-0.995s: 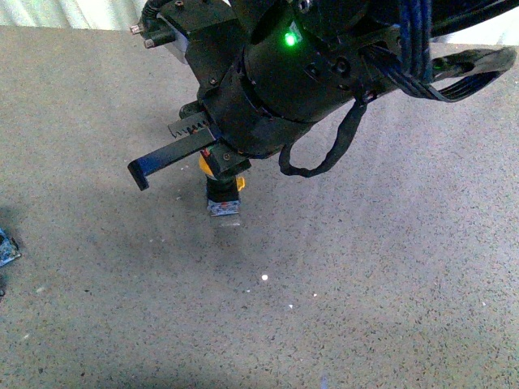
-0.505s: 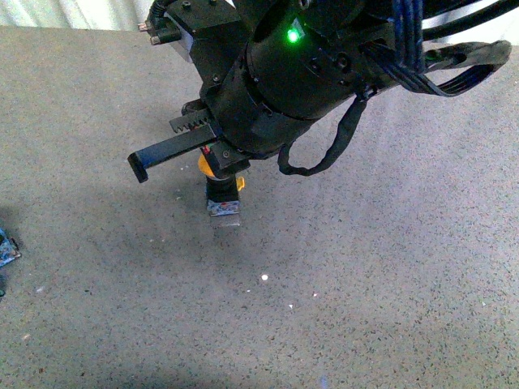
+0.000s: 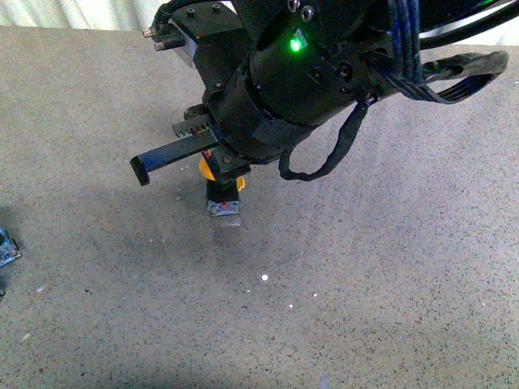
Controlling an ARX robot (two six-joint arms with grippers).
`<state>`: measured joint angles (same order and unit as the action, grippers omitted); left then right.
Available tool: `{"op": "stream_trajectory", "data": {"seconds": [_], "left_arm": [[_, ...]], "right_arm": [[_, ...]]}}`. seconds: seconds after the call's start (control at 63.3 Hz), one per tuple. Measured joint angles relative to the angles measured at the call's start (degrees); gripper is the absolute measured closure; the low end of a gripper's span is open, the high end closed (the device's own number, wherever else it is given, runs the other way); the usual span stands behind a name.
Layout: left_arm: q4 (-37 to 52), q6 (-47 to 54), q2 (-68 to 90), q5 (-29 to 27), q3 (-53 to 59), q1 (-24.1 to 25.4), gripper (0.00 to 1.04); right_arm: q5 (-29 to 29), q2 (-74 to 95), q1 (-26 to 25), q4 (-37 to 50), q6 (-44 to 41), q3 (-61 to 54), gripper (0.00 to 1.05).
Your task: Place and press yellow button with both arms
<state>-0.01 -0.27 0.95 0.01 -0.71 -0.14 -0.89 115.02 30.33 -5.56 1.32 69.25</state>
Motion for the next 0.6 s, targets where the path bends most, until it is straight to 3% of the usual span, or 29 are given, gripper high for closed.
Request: {"op": "stream_trajectory", "data": {"seconds": [0.6], "left_arm": [[0.0,0.0,0.0,0.0,0.0,0.0,1.03]], "right_arm": [[-3.5,-8.5,-2.9,6.8,6.3,-0.7,1.03]]}}
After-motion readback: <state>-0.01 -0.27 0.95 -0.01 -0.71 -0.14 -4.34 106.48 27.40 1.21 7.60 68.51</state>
